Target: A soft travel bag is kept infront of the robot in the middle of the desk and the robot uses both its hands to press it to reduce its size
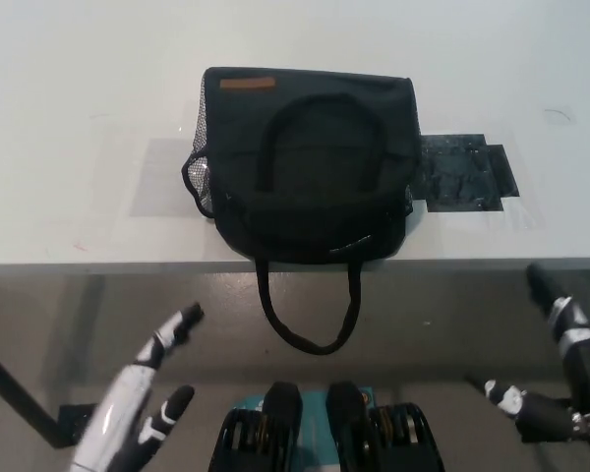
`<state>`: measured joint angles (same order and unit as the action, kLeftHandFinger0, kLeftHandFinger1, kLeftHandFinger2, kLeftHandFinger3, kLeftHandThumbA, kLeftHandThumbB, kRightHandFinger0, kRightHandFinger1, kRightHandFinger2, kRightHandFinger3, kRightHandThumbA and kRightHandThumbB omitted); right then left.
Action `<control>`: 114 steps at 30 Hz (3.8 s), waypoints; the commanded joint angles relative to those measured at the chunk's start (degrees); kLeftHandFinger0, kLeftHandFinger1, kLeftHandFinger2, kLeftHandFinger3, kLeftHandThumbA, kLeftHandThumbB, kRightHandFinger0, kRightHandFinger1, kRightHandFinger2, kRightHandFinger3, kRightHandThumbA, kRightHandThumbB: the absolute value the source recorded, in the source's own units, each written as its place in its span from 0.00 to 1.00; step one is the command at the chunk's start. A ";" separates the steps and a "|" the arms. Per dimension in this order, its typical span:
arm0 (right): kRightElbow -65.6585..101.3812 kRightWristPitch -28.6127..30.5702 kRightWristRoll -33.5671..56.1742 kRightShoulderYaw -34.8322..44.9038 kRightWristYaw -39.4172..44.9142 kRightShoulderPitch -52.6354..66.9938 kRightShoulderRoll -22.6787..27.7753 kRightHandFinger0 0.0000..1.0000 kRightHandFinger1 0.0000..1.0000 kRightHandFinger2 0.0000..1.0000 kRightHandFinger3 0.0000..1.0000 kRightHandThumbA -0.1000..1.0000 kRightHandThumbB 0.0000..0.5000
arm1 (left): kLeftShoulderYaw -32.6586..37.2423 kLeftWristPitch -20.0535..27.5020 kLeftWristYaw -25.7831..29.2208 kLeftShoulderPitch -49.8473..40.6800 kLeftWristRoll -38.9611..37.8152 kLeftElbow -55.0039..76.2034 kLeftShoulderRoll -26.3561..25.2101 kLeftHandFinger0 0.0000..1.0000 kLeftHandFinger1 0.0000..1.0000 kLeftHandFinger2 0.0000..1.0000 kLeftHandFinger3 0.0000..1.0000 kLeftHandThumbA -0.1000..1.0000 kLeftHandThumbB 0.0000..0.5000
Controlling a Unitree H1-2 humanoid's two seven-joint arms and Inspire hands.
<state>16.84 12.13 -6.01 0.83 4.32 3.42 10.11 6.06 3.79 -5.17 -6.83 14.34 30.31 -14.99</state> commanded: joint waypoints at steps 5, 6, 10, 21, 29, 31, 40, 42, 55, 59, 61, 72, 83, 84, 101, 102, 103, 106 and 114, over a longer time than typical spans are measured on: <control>14.18 -10.18 -6.49 3.68 0.83 -14.17 4.28 1.00 1.00 1.00 1.00 1.00 0.44 | -7.87 -7.98 -4.52 15.76 6.97 14.86 -5.91 1.00 1.00 1.00 1.00 1.00 0.54; 13.92 -11.02 -6.14 3.59 1.25 -16.17 4.91 1.00 1.00 1.00 1.00 1.00 0.44 | -8.23 -9.08 -5.30 18.13 7.30 14.90 -6.66 1.00 1.00 1.00 1.00 1.00 0.53; 14.05 -19.14 -7.22 2.15 2.64 -24.76 4.54 1.00 1.00 1.00 1.00 1.00 0.48 | -8.01 -14.49 -8.15 28.37 7.33 13.55 -8.32 1.00 1.00 1.00 1.00 1.00 0.55; -9.24 -25.53 -11.96 -6.76 5.55 -49.71 3.22 1.00 1.00 1.00 1.00 1.00 0.48 | 0.37 -15.66 -11.18 53.25 18.03 -13.77 -10.09 1.00 1.00 1.00 1.00 1.00 0.48; -30.12 -21.51 -14.03 -10.79 2.90 -60.58 2.16 1.00 1.00 1.00 1.00 1.00 0.50 | 8.91 -11.05 -7.69 64.63 26.00 -35.75 -11.54 1.00 1.00 1.00 1.00 1.00 0.37; -35.77 -19.99 -14.11 -11.40 1.80 -63.20 1.53 1.00 1.00 1.00 1.00 1.00 0.48 | 11.13 -10.41 -7.12 67.56 27.31 -41.69 -11.40 1.00 1.00 1.00 1.00 1.00 0.34; -51.69 -16.88 -12.92 -11.74 0.68 -68.89 0.18 1.00 1.00 1.00 1.00 1.00 0.48 | 19.96 -7.64 -3.99 75.99 33.07 -58.44 -9.06 1.00 1.00 1.00 1.00 1.00 0.33; -54.93 -16.46 -12.80 -11.56 0.08 -69.90 0.00 1.00 1.00 1.00 1.00 1.00 0.45 | 21.59 -7.59 -3.32 77.12 34.12 -60.54 -8.46 1.00 1.00 1.00 1.00 1.00 0.32; -63.39 -14.67 -13.20 -11.98 -1.32 -70.76 0.37 1.00 1.00 1.00 1.00 1.00 0.51 | 23.97 -8.34 -3.62 79.92 34.02 -69.47 -4.78 1.00 1.00 1.00 1.00 1.00 0.16; -64.54 -14.10 -13.36 -12.25 -1.18 -71.34 0.37 1.00 1.00 1.00 1.00 1.00 0.49 | 23.65 -9.13 -4.00 80.52 33.79 -70.84 -3.94 1.00 1.00 1.00 1.00 1.00 0.14; -64.44 -14.43 -13.29 -12.33 -0.85 -71.27 0.17 1.00 1.00 1.00 1.00 1.00 0.47 | 24.27 -10.06 -4.45 80.43 34.56 -71.60 -3.53 1.00 1.00 1.00 1.00 1.00 0.11; -64.11 -14.22 -13.50 -13.06 -0.43 -72.01 -0.26 1.00 1.00 1.00 1.00 1.00 0.43 | 24.39 -10.41 -4.70 78.93 34.42 -72.64 -3.23 1.00 1.00 1.00 1.00 1.00 0.00; -65.96 -13.90 -12.88 -13.51 0.26 -75.39 -0.81 1.00 1.00 1.00 1.00 1.00 0.44 | 24.30 -10.23 -4.13 79.38 34.28 -76.14 -3.27 1.00 1.00 1.00 1.00 1.00 0.00; -66.44 -13.76 -12.85 -13.52 0.22 -75.70 -0.94 1.00 1.00 1.00 1.00 1.00 0.43 | 24.27 -10.21 -3.96 79.39 34.27 -76.44 -3.24 1.00 1.00 1.00 1.00 1.00 0.00; -81.18 -10.40 -12.27 -14.66 -3.79 -75.80 -7.48 1.00 1.00 1.00 1.00 1.00 0.49 | 27.34 -10.99 -2.91 77.43 35.74 -83.09 0.67 1.00 1.00 1.00 1.00 1.00 0.06; -82.09 -10.37 -12.01 -14.51 -3.79 -75.21 -7.87 1.00 1.00 1.00 1.00 1.00 0.49 | 27.32 -11.12 -3.07 77.11 35.50 -83.31 0.94 1.00 1.00 1.00 1.00 1.00 0.08; -82.55 -10.14 -11.98 -14.48 -3.89 -75.27 -7.95 1.00 1.00 1.00 1.00 1.00 0.50 | 27.38 -11.12 -3.01 77.12 35.42 -83.45 0.98 1.00 1.00 1.00 1.00 1.00 0.08; -85.07 -11.02 -9.98 -12.30 -4.49 -73.13 -8.61 1.00 1.00 1.00 1.00 1.00 0.62 | 29.05 -10.40 -1.53 76.32 36.19 -86.28 2.20 1.00 1.00 1.00 1.00 1.00 0.05; -89.42 -7.54 -7.52 -9.08 -5.11 -67.02 -8.25 1.00 1.00 1.00 1.00 1.00 0.48 | 30.43 -8.48 2.85 69.53 35.14 -89.36 4.11 1.00 1.00 1.00 1.00 1.00 0.00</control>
<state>-70.88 2.07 -16.44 -10.29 1.01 -65.23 1.54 35.97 -5.89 -6.58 64.41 49.26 -57.19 -11.35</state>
